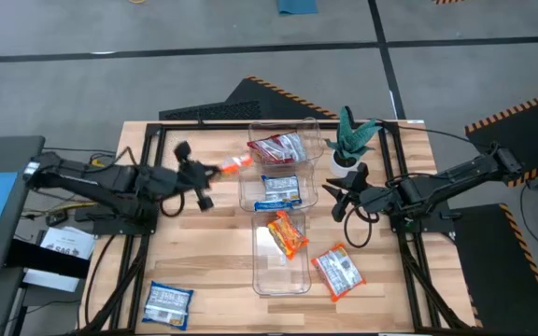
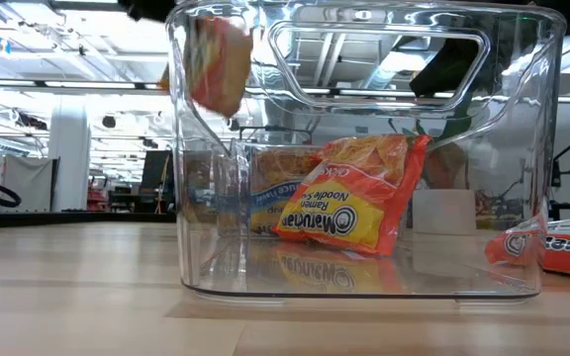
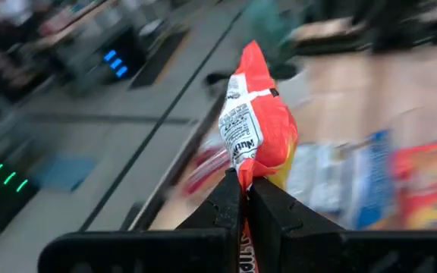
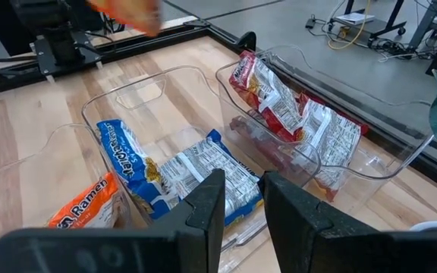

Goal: Sort Maruchan noodles
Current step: Put the top orange noodle pack into the bottom transparent bin

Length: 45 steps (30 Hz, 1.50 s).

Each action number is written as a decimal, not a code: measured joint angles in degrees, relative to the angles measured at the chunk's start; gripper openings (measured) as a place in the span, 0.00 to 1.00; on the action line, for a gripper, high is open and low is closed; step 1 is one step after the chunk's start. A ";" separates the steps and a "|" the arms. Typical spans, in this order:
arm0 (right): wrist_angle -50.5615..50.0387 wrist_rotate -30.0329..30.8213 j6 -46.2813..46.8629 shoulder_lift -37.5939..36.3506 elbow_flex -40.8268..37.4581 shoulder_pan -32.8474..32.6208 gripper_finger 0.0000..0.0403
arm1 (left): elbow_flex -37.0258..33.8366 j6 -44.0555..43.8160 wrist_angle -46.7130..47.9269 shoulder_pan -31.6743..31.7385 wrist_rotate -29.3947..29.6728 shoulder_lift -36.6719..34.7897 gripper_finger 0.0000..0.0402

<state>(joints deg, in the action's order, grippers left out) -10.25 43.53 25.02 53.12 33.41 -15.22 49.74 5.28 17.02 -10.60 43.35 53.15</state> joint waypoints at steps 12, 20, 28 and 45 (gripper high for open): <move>-0.40 -0.01 0.00 0.02 0.00 0.00 0.29 | 12.54 9.66 -10.80 -17.57 -8.15 20.94 0.00; -0.40 -0.33 0.42 0.02 0.00 0.00 0.29 | 13.83 9.32 -15.03 -15.57 -19.83 30.10 0.00; -0.49 -0.36 0.42 0.01 0.00 0.00 0.29 | 13.83 10.33 -20.01 -13.95 -26.82 37.93 0.00; -0.60 -0.40 0.40 0.01 0.00 0.00 0.29 | 16.33 9.06 -16.16 -10.15 -26.62 39.25 0.27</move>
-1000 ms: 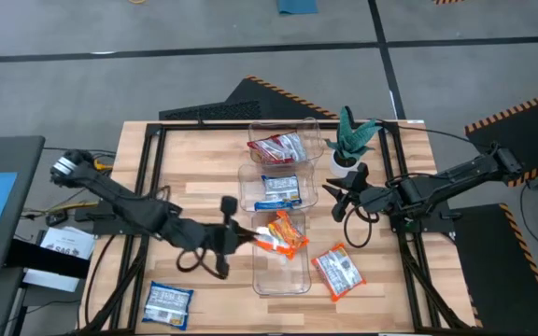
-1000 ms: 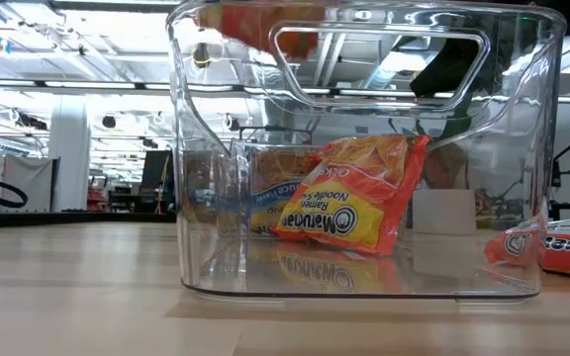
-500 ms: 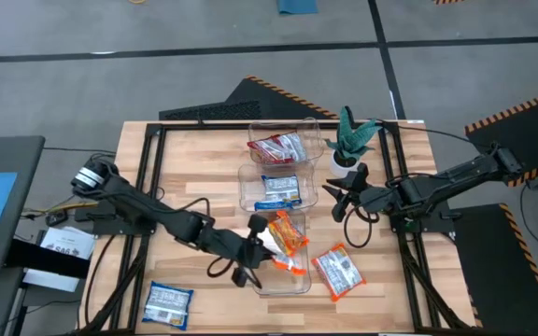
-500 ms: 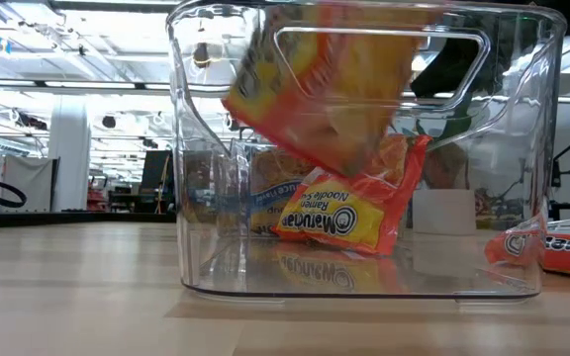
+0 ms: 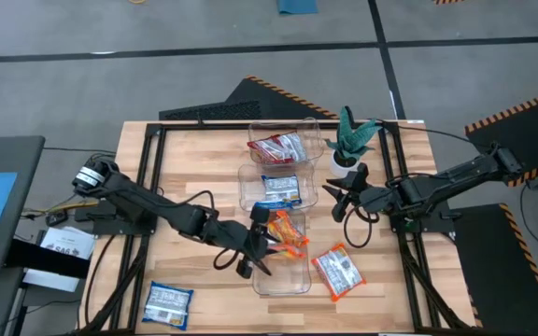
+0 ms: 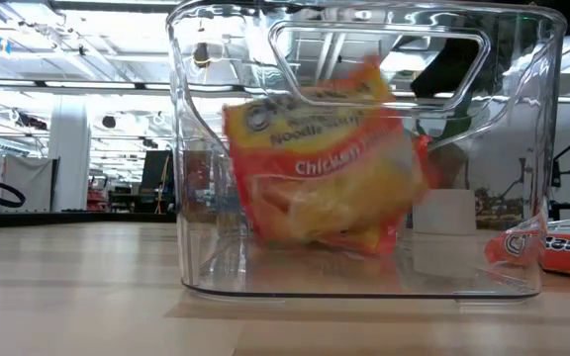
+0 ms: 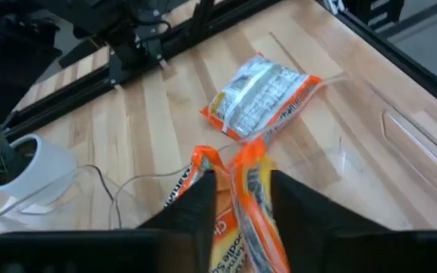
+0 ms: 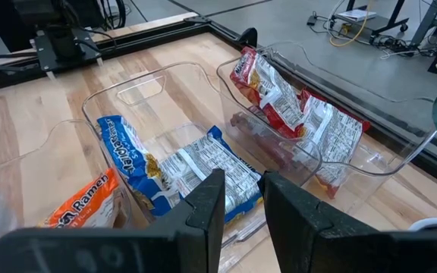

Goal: Sort Maruchan noodles
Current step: Put the top orange noodle pack into the bottom transparent bin, then put the orange noodle pack into the bottom transparent bin

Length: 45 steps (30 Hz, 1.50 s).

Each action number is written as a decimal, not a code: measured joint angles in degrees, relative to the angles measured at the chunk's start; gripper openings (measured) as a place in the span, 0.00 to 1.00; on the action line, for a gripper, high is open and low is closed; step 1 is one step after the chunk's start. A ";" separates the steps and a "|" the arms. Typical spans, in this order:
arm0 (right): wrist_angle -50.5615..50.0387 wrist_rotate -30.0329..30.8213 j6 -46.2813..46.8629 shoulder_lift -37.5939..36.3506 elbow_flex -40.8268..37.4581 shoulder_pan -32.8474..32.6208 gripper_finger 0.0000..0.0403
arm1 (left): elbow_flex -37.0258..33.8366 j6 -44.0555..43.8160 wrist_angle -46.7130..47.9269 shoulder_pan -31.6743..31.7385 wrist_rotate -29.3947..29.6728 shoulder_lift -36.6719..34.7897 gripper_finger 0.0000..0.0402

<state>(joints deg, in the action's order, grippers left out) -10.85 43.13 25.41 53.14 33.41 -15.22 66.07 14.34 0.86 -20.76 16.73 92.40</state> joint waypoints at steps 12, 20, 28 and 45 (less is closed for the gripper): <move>-0.45 -0.02 0.01 0.01 0.02 0.00 0.29 | 3.85 -6.00 17.01 0.04 1.62 -7.49 0.55; 0.06 -0.36 0.04 0.01 0.02 -0.07 0.29 | -22.48 -6.82 -13.66 -2.65 2.17 -24.93 0.54; 0.26 -0.40 -0.26 0.01 0.02 -0.07 0.29 | -40.38 -4.92 -30.24 -4.01 8.18 -40.01 0.54; -30.26 -41.04 36.47 5.15 12.72 -5.01 0.29 | -42.19 -4.54 -28.48 -3.98 9.66 -45.83 0.54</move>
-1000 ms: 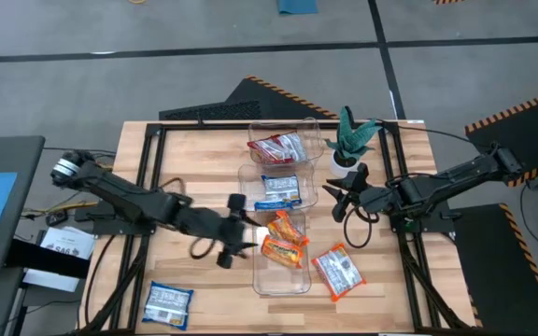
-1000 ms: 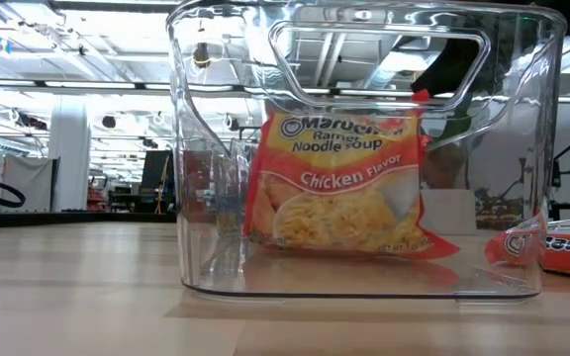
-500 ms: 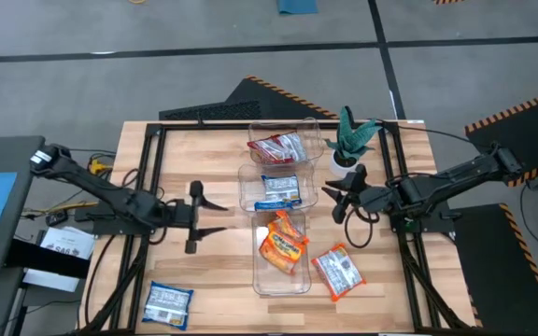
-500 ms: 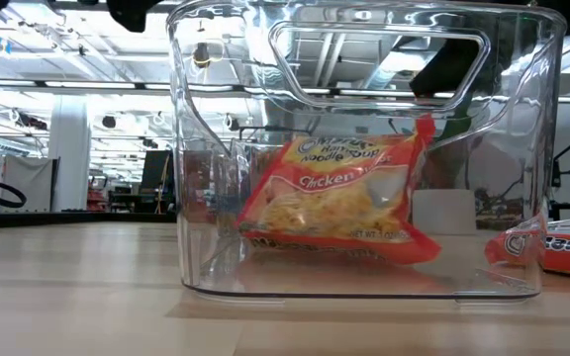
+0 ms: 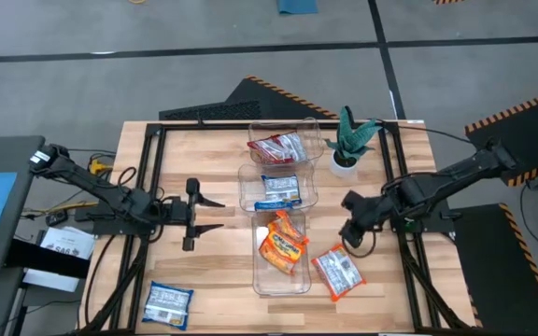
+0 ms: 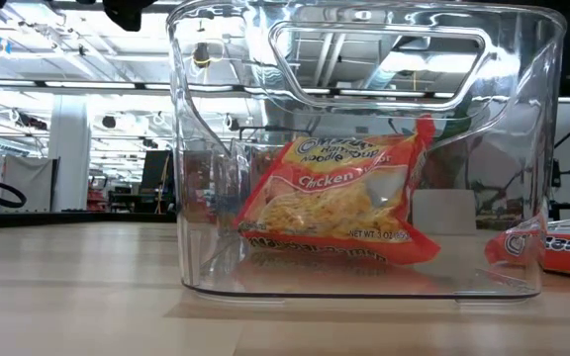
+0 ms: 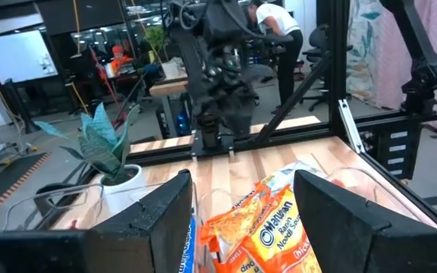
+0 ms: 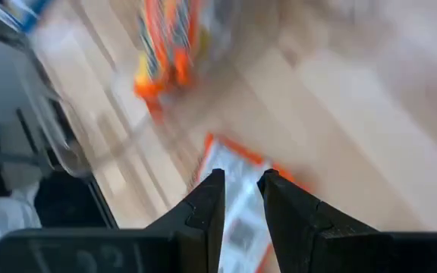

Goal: Sort Maruchan noodles
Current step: Put the orange noodle pack into the bottom transparent bin

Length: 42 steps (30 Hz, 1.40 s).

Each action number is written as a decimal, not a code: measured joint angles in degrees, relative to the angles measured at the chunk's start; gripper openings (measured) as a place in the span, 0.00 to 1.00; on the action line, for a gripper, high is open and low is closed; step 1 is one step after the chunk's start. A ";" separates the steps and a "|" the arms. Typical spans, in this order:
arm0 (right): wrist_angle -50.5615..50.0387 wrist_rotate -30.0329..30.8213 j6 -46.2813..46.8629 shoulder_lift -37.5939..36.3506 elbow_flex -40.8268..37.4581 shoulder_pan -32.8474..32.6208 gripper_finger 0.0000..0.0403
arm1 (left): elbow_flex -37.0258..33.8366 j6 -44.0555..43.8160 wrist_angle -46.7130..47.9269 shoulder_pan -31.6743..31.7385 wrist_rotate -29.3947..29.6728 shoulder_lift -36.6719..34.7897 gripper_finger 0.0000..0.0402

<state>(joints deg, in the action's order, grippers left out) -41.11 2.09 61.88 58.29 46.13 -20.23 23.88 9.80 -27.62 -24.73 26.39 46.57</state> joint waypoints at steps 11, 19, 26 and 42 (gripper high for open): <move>-2.25 -0.84 4.73 9.90 0.00 -5.53 0.29 | 0.00 0.20 0.00 0.00 -0.09 0.00 0.54; -2.79 -8.05 11.37 18.78 -0.02 -5.33 0.39 | 0.00 0.15 0.04 0.00 1.16 0.02 0.54; -3.34 -9.50 14.72 23.49 -0.04 -5.75 0.64 | 0.00 0.76 0.00 0.00 1.29 0.02 0.54; 2.27 2.75 37.63 25.12 -2.64 -9.25 0.73 | 0.00 1.23 -0.35 0.00 1.27 0.00 0.54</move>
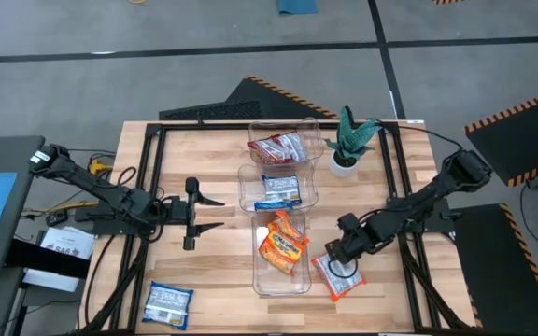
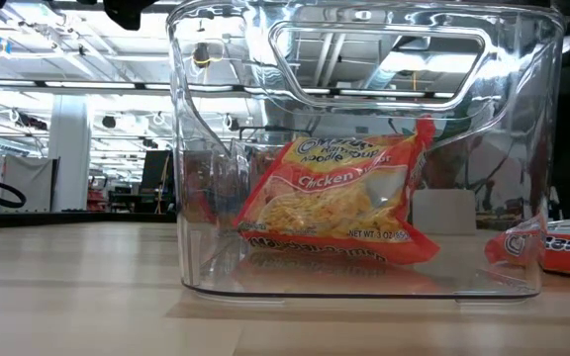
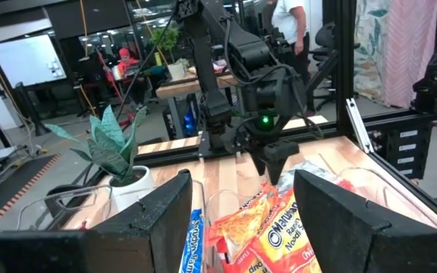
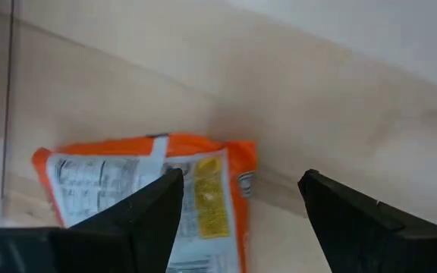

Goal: Sort Maruchan noodles
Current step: Put the orange noodle pack into the bottom transparent bin

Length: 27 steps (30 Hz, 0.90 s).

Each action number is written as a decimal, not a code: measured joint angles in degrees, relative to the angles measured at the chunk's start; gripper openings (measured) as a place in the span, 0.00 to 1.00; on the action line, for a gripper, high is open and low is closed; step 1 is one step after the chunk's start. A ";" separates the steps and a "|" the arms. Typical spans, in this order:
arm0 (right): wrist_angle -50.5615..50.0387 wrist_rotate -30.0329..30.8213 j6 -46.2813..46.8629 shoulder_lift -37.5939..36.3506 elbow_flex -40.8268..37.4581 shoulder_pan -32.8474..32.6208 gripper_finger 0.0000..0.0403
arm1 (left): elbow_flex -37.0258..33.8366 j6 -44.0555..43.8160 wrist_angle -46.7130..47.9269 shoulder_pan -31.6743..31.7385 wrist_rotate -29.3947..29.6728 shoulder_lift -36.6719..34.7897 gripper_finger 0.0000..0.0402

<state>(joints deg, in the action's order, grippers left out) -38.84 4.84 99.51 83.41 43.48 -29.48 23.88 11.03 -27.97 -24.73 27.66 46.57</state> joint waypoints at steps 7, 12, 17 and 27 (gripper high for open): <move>5.40 1.14 3.60 3.22 0.06 -2.18 0.73 | 0.00 -0.25 0.04 0.00 -0.33 -0.02 0.54; 6.54 -0.76 3.60 6.25 0.28 -2.39 0.73 | 0.00 -0.29 0.04 0.00 -0.31 -0.02 0.54; 6.34 -1.07 3.53 8.53 0.77 -2.70 0.67 | 0.00 0.43 -0.07 0.00 1.23 -0.02 0.54; 1.96 -4.20 -2.72 7.41 2.47 -2.15 0.05 | -0.01 1.00 -0.11 0.02 4.56 -0.24 0.54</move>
<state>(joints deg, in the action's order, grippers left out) -36.88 0.64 96.79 90.83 45.95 -31.63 23.86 12.03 -28.08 -24.71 32.22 46.33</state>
